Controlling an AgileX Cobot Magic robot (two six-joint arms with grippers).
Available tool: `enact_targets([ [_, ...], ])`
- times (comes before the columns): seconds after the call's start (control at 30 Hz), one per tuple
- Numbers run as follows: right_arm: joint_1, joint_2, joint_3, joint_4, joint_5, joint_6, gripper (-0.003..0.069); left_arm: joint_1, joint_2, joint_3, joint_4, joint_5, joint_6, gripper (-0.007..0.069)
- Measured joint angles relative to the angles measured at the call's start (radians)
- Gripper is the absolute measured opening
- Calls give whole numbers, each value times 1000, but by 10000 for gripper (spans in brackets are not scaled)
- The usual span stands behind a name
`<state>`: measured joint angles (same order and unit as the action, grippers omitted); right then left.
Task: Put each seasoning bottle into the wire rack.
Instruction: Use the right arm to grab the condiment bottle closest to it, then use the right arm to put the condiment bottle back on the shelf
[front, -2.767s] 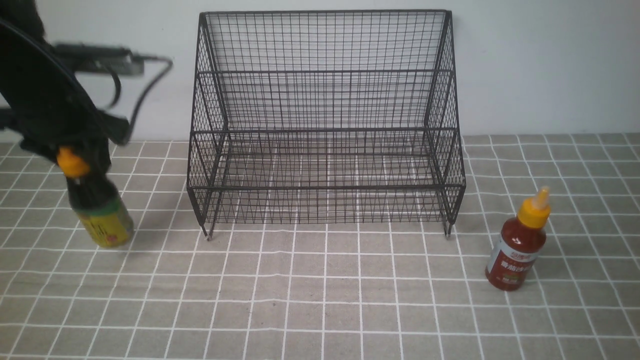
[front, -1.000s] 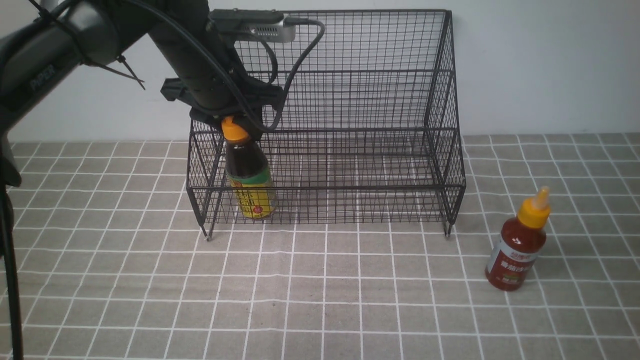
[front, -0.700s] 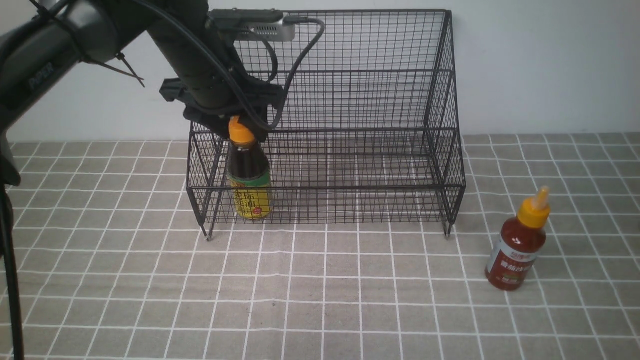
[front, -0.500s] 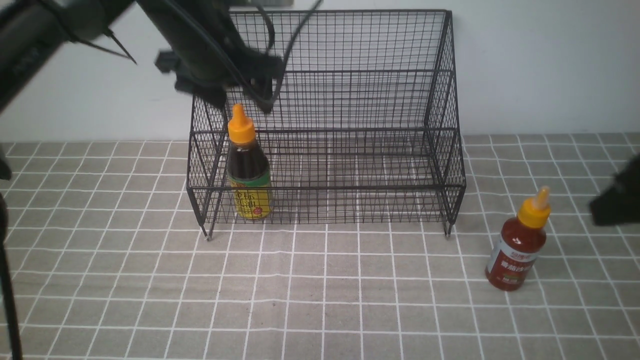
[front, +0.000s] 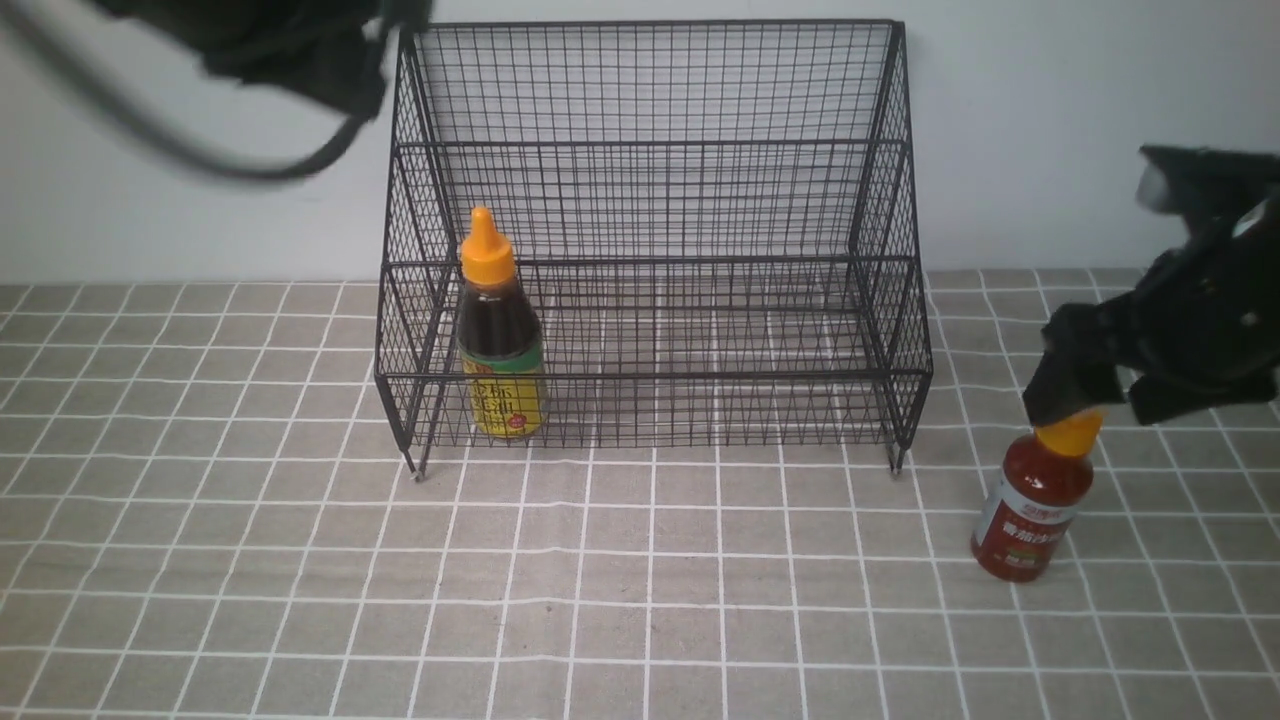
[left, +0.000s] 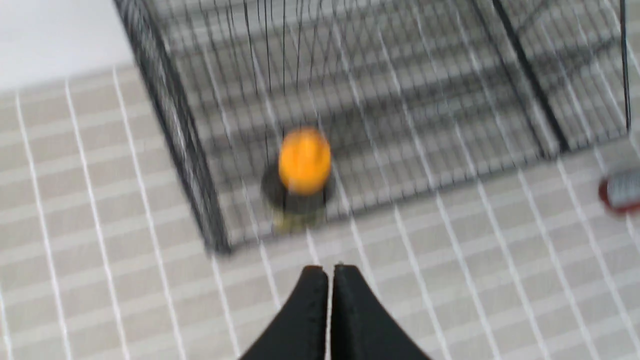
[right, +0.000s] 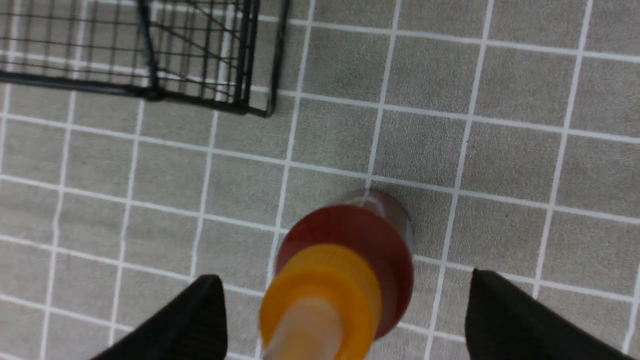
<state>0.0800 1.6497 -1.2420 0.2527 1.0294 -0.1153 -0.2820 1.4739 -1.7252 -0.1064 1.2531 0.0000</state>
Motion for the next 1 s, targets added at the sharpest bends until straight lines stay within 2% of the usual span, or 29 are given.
enact_targets([
  [0.07,0,21,0,-1,-6,0,542,0,-46,64,0,0,0,-7],
  [0.1,0,47,0,-4,-12,0,466,0,-111,159,0,1,11,-7],
  [0.13,0,53,0,-4,-12,0,455,0,-125,190,0,1,12,-7],
  [0.2,1,66,-2,-6,-12,-3,326,0,-187,268,0,1,12,-7],
  [0.27,1,62,-24,-22,2,-21,290,0,-277,396,2,2,12,-7],
  [0.43,2,42,-127,-20,138,-31,293,0,-385,516,1,2,13,-7],
  [0.47,3,9,-207,-4,189,-31,293,0,-415,543,2,2,13,-7],
  [0.57,19,-21,-309,5,213,-31,293,0,-451,566,3,2,13,-7],
  [0.67,67,-38,-445,7,218,-30,293,0,-480,576,2,1,13,-7],
  [0.77,165,-19,-560,16,225,-30,293,0,-498,576,3,0,13,-7],
  [0.9,271,70,-633,-8,243,-28,293,0,-503,576,3,1,13,-7],
  [1.0,308,126,-653,-64,244,-12,293,0,-507,576,3,2,13,-7],
])
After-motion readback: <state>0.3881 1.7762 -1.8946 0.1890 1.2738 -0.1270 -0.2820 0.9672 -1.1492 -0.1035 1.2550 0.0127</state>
